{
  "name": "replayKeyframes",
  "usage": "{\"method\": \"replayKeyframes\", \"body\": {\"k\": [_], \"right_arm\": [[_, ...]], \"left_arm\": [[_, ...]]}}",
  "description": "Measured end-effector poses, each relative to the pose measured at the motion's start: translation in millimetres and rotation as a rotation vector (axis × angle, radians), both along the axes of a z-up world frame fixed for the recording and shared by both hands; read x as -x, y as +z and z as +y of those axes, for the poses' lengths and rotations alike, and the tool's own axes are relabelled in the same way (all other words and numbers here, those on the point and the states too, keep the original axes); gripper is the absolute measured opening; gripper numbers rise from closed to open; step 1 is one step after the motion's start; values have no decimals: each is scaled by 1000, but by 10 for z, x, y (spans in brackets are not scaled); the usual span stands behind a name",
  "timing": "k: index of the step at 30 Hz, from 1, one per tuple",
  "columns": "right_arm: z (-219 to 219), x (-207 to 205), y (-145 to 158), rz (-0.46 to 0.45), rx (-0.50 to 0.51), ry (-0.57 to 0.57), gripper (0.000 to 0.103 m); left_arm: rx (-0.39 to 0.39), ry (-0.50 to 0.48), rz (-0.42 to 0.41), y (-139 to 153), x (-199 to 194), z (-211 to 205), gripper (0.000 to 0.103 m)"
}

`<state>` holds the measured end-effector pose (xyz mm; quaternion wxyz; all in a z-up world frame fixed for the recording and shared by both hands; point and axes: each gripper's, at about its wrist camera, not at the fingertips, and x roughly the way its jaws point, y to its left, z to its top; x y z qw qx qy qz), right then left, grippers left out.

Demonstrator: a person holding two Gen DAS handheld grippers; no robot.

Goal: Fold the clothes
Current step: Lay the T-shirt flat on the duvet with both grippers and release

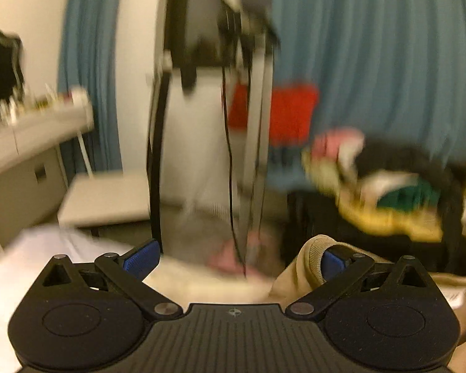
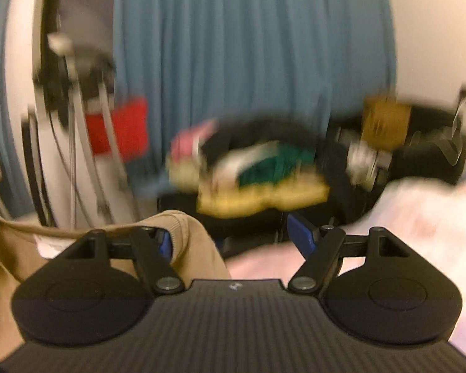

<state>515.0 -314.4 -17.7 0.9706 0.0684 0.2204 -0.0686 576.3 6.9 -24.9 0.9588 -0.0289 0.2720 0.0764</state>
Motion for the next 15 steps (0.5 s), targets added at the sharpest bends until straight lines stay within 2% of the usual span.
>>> {"method": "replayKeyframes", "body": {"k": [4, 6, 9, 12, 15], "right_arm": [[97, -396, -368, 242, -8, 179, 72], [202, -509, -383, 334, 3, 262, 73], [357, -540, -313, 446, 10, 351, 73], [438, -210, -210, 399, 1, 352, 73], [476, 291, -14, 314, -56, 338, 73]], "left_arm": [[-15, -99, 172, -317, -261, -15, 103], [-23, -156, 242, -401, -341, -4, 103], [-4, -220, 310, -301, -322, 5, 103], [16, -230, 300, -135, -25, 32, 103], [43, -252, 236, 117, 486, 134, 103]]}}
